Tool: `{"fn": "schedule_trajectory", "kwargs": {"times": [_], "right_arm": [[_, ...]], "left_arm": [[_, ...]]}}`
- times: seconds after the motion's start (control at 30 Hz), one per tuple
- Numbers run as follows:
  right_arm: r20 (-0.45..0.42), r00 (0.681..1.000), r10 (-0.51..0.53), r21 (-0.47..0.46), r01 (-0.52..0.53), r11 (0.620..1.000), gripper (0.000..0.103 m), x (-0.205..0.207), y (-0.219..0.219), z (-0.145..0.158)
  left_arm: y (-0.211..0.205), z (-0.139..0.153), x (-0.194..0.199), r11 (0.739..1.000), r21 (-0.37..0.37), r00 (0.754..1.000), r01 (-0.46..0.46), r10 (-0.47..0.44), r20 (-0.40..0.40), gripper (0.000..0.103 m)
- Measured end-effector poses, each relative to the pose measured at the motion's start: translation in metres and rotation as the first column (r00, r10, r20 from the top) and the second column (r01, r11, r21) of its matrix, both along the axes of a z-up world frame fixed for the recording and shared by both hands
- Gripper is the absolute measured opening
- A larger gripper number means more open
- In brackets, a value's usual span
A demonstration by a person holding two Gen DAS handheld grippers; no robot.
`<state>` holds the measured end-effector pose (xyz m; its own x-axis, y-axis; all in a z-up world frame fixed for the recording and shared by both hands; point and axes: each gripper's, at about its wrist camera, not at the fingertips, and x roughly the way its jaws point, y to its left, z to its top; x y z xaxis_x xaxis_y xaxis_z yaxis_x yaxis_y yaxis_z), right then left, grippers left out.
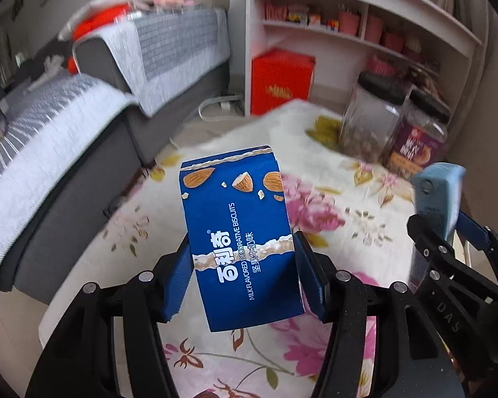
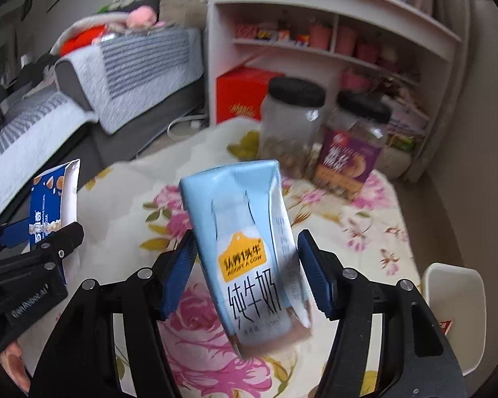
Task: Collect trash
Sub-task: 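Carry the milk carton and biscuit box over the bin and open both tools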
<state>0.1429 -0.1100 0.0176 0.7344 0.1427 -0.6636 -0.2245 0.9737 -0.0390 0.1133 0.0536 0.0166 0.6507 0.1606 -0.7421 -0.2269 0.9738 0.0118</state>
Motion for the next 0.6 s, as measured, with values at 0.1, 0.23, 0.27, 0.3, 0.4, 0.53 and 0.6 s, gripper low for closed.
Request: {"fn": "schedule_trajectory", "kwargs": {"times": [0.1, 0.23, 0.27, 0.3, 0.4, 0.53, 0.6], "right_arm": [[0.039, 0.999, -0.023, 0.015, 0.022, 1.0, 0.056, -0.006, -0.01, 0.011], [0.085, 0.995, -0.046, 0.018, 0.045, 0.999, 0.054, -0.013, -0.025, 0.023], [0.093, 0.994, -0.053, 0.021, 0.051, 0.998, 0.054, -0.014, -0.03, 0.025], [0.095, 0.994, -0.057, 0.027, 0.055, 0.998, 0.054, -0.016, -0.032, 0.026], [0.103, 0.992, -0.066, 0.046, 0.062, 0.997, 0.054, -0.019, -0.043, 0.032], [0.116, 0.989, -0.092, 0.073, 0.084, 0.994, 0.054, -0.023, -0.058, 0.04], [0.122, 0.986, -0.11, 0.083, 0.101, 0.991, 0.054, -0.025, -0.067, 0.043]], "left_arm": [[-0.012, 0.008, -0.005, 1.0, 0.013, 0.999, -0.016, 0.015, 0.043, 0.058], [-0.023, 0.016, -0.013, 0.999, 0.029, 0.996, -0.033, 0.031, 0.083, 0.058], [-0.026, 0.019, -0.014, 0.999, 0.031, 0.995, -0.036, 0.033, 0.093, 0.058], [-0.029, 0.021, -0.016, 0.998, 0.033, 0.994, -0.044, 0.04, 0.102, 0.058], [-0.039, 0.026, -0.017, 0.999, 0.02, 0.992, -0.048, 0.045, 0.116, 0.058], [-0.055, 0.031, -0.018, 0.999, 0.011, 0.992, -0.036, 0.034, 0.123, 0.058], [-0.066, 0.035, -0.019, 0.999, 0.023, 0.991, -0.024, 0.02, 0.133, 0.058]]}}
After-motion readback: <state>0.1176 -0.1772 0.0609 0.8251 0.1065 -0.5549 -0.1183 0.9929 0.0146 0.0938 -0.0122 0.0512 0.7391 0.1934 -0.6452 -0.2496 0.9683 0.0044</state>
